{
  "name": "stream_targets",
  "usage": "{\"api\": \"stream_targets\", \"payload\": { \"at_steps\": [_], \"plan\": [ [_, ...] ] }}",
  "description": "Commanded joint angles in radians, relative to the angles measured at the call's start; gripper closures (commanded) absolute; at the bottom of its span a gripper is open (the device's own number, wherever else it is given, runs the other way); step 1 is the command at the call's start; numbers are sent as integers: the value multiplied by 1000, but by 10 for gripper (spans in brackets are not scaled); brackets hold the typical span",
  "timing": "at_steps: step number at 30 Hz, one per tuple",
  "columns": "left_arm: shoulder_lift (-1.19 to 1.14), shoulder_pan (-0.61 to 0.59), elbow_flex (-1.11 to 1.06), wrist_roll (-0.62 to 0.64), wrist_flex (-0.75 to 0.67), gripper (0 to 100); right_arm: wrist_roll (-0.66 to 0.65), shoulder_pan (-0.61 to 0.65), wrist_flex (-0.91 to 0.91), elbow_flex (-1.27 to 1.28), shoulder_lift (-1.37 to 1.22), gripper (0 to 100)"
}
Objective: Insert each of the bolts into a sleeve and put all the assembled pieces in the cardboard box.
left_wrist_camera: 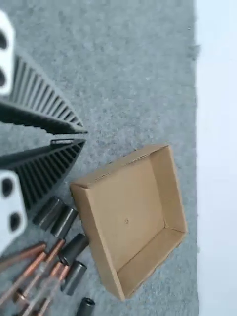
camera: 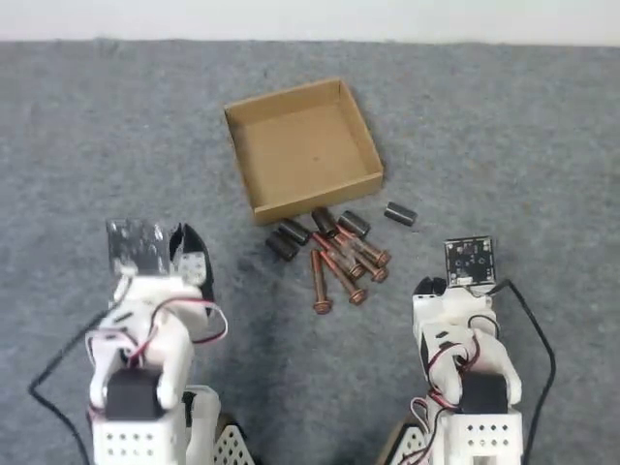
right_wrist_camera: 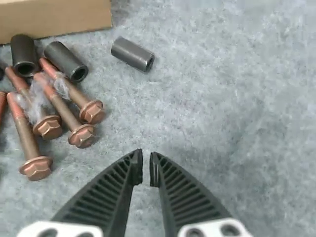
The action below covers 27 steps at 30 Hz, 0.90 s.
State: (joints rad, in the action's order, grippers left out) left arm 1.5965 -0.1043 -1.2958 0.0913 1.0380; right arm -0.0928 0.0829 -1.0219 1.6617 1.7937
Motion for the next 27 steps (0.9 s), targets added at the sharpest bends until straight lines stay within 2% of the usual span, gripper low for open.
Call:
{"api": "stream_targets", "payload": {
  "at_steps": [1,6,10,14,23,27],
  "plan": [
    [-358,5,214,92,-52,988,-51,-7,21,6,22,988],
    [-655,40,337,173,-54,988,-57,-16,18,3,22,988],
    [-827,100,352,201,-58,988,-63,-16,19,-2,21,988],
    [-950,141,344,209,-58,988,-127,-16,41,-5,15,988],
    [-1054,95,344,209,-60,988,-135,-8,97,-127,-2,989],
    [-1068,87,326,209,-109,988,-170,24,97,-287,-191,989]
  ]
}}
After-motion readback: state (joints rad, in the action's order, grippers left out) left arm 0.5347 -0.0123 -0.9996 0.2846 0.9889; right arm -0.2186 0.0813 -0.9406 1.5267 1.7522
